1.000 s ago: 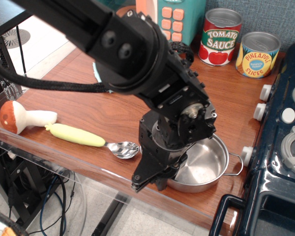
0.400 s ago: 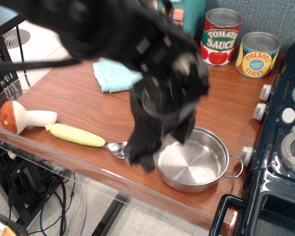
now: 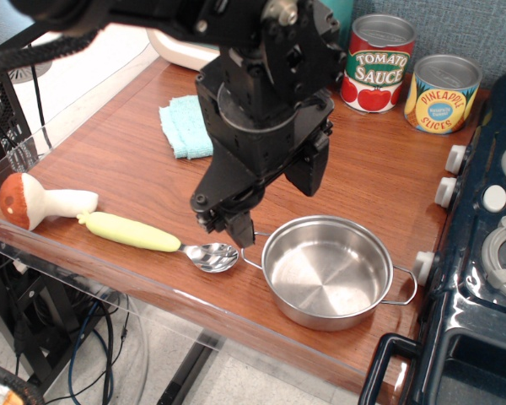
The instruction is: Move the metal pot directly right of the ice cream scoop
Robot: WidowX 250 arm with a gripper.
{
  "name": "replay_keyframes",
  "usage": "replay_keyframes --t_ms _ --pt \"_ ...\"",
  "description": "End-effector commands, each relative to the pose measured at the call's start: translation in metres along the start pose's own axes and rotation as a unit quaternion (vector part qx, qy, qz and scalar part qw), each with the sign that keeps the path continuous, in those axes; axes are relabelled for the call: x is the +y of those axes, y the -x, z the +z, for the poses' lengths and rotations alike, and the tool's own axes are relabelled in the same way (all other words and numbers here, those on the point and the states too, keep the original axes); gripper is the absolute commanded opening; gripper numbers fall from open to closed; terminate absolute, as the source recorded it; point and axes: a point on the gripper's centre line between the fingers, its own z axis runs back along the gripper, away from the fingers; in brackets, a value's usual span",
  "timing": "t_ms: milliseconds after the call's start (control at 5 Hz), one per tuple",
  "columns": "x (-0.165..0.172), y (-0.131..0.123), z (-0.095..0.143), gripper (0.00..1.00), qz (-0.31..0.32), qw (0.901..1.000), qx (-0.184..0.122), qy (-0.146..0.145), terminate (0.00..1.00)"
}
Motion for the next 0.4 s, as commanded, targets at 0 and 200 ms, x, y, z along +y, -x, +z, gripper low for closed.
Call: replay_keyframes --t_ms 0,200 --pt "0.0012 -0.0066 0.0079 1.00 0.004 0.9999 -0.003 0.014 0.00" --pt "0.0012 -0.0066 0.0079 1.00 0.004 0.9999 -0.003 0.014 1.00"
